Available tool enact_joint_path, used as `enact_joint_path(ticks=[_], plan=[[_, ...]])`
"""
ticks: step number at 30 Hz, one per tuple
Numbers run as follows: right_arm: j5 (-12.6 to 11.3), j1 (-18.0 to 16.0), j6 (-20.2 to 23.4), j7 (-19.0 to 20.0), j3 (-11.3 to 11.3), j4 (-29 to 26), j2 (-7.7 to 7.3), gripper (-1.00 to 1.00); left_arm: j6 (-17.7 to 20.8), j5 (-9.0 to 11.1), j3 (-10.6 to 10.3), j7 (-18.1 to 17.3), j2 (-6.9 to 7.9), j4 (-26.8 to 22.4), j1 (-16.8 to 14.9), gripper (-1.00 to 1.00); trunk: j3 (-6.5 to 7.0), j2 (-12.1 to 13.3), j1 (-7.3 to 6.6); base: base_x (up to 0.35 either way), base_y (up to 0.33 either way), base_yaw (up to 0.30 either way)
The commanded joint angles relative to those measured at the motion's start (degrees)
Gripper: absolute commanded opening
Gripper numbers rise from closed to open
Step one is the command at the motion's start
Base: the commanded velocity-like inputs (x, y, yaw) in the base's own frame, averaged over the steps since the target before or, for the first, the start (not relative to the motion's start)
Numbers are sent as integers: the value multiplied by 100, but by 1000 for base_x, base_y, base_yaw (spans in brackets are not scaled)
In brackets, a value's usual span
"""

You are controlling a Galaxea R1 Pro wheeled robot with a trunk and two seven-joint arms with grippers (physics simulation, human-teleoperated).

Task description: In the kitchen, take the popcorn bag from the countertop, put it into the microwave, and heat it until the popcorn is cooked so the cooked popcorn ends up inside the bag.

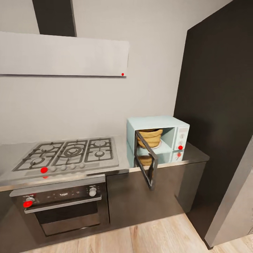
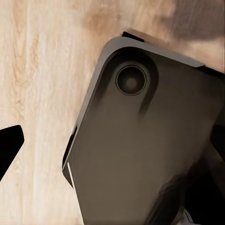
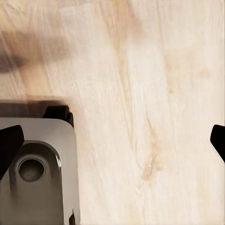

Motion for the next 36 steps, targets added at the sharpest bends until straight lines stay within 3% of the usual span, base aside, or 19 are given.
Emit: enact_joint_path(ticks=[1,19,36], plan=[[51,-7,-2,14,-49,12,-4,100,-12,-4,39,9,1,-4,1,100,-6,-4,0,0,-283,0],[51,-7,-13,14,-49,12,-30,100,-3,186,39,15,5,-4,2,100,-7,-4,0,0,-283,3],[51,-7,-13,14,-49,12,-32,100,-12,189,33,11,5,-4,0,100,-77,-4,0,84,-247,209]])
